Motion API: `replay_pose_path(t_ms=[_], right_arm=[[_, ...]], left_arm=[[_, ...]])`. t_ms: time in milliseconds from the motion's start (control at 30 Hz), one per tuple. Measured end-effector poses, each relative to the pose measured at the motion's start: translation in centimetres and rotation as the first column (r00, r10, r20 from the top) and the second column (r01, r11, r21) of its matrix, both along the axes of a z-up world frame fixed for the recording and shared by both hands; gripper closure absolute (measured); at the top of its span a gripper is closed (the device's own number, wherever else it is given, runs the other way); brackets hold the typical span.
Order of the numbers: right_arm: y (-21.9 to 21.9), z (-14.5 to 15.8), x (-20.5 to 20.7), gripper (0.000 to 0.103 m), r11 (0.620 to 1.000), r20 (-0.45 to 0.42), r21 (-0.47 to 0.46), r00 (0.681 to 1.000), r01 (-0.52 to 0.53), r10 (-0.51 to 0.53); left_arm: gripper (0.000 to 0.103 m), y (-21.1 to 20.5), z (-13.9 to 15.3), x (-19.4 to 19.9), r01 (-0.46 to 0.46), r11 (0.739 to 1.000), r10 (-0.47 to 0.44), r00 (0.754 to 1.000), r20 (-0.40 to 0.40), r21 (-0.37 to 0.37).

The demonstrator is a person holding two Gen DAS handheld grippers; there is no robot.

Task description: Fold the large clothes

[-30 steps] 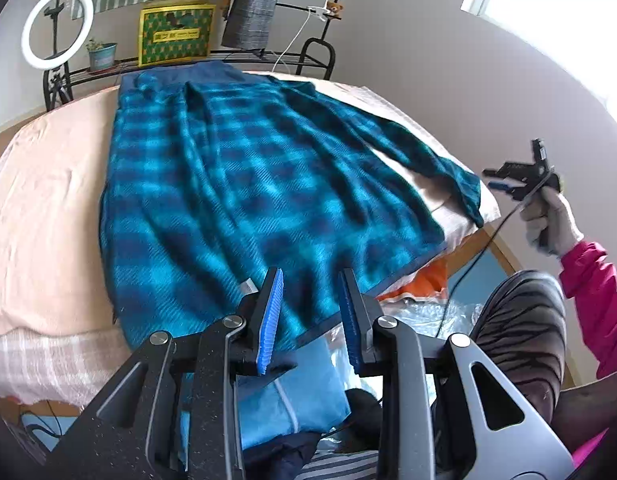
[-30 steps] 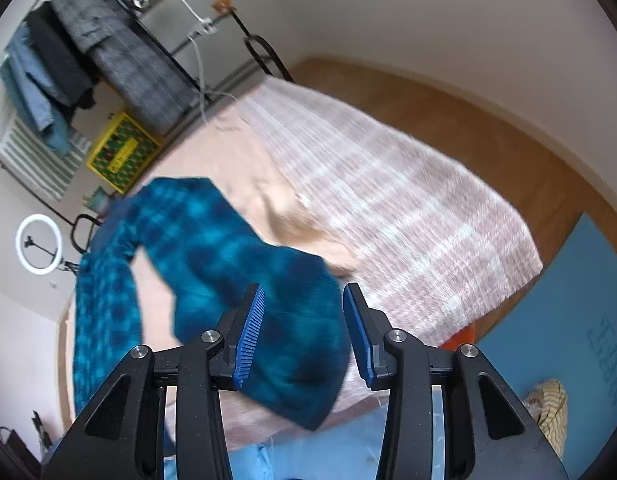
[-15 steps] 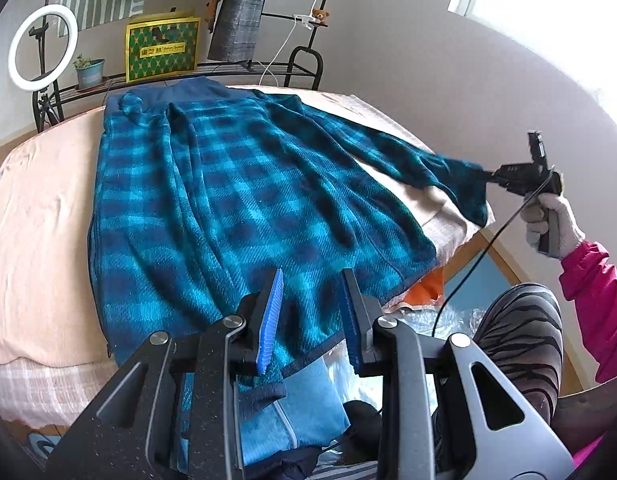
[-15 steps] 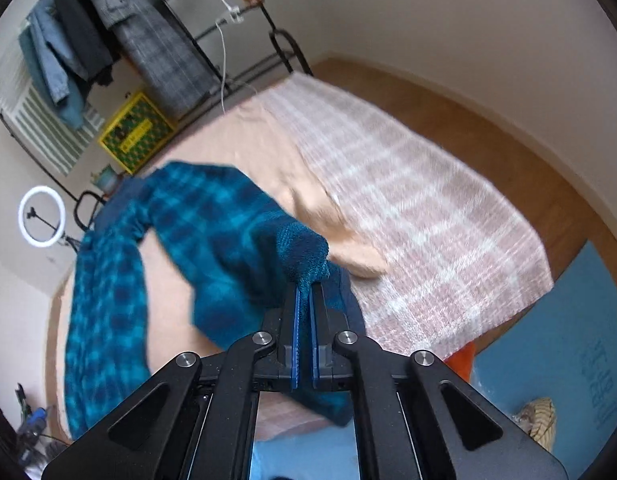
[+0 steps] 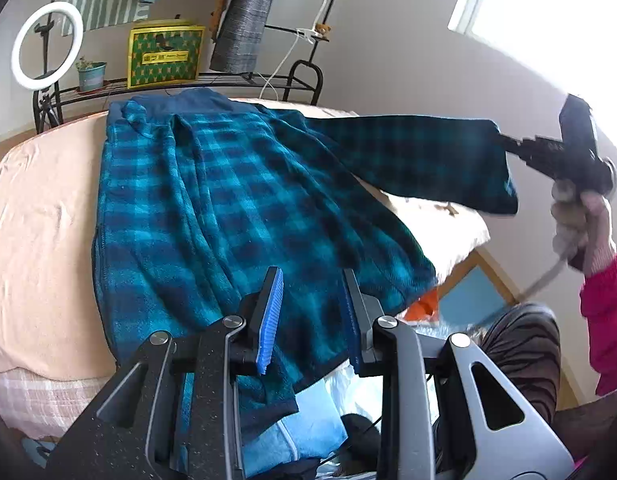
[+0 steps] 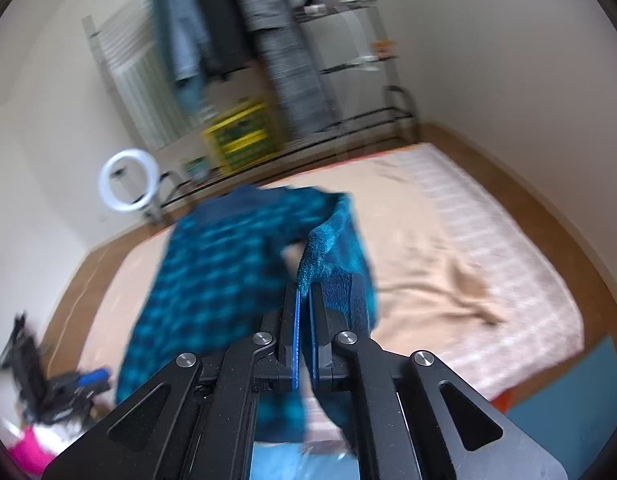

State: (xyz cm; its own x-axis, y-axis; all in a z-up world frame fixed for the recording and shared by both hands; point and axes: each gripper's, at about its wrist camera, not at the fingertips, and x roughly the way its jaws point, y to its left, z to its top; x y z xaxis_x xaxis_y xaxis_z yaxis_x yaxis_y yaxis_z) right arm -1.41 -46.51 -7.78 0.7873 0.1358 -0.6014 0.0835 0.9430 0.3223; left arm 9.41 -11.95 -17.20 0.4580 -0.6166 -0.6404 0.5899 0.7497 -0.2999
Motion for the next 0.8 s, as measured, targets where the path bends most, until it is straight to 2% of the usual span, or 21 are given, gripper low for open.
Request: replay_pose_path(t_ms=[67,167,300,400,467,500,533,567,633,667,800], right_arm=[[2.4,0.1,0.5,0.1,0.998,-0.011,-0.013,0.998,-0.068,0.068],[6.6,-1.0,1.5,0.1,0.979,-0.058,-0.017,0.978,-0.204,0.203],[11.3,-4.6,3.0,0.1,0.938,-0.174,-0.031,0.926,-0.346,0.336],[13.6,-7.4,3.7,0.1,0.907,-0.255,-0.042,0.882,-0.419,0.395],[14.6,-9.0,3.7,0.097,0.885,-0.301,-0.04,0.85,-0.463,0.431],[14.8,-9.4,3.7,0.096,0.873,-0.317,-0.025,0.832,-0.486,0.454],[14.9,-9.8,3.7,0.095,0.855,-0.338,-0.005,0.806,-0.518,0.486],[14.9,-9.9,3.6,0.093,0.847,-0.35,-0.004,0.794,-0.532,0.497],[14.5,-9.5,3.4,0.084,0.835,-0.349,-0.006,0.784,-0.55,0.513],[14.3,-9.1,3.4,0.082,0.834,-0.342,-0.009,0.786,-0.551,0.516],[11.4,-7.0,5.2,0.08,0.87,-0.313,-0.061,0.837,-0.49,0.449]], left_arm=[[0.076,0.4,0.0,0.3,-0.012,1.0,0.011,1.0,-0.013,-0.02],[0.076,0.6,-0.3,0.8,-0.023,0.999,0.021,0.999,-0.039,-0.045],[0.076,0.4,-1.4,1.9,-0.026,0.995,0.015,0.993,-0.117,-0.099],[0.076,-0.5,-2.3,2.5,-0.024,0.991,0.002,0.986,-0.168,-0.131],[0.07,-1.1,-2.9,3.0,-0.021,0.988,-0.011,0.979,-0.203,-0.154],[0.06,-1.6,-3.2,3.3,-0.017,0.985,-0.022,0.974,-0.225,-0.17],[0.055,-2.1,-3.5,3.5,-0.015,0.984,-0.028,0.971,-0.237,-0.178],[0.054,-2.8,-3.9,3.8,-0.008,0.982,-0.04,0.967,-0.252,-0.188],[0.05,-4.1,-4.5,4.2,0.002,0.983,-0.052,0.961,-0.27,-0.185],[0.049,-4.7,-4.7,4.5,-0.001,0.986,-0.046,0.961,-0.274,-0.169],[0.049,-7.3,-6.4,6.0,-0.011,0.995,-0.017,0.96,-0.279,-0.099]])
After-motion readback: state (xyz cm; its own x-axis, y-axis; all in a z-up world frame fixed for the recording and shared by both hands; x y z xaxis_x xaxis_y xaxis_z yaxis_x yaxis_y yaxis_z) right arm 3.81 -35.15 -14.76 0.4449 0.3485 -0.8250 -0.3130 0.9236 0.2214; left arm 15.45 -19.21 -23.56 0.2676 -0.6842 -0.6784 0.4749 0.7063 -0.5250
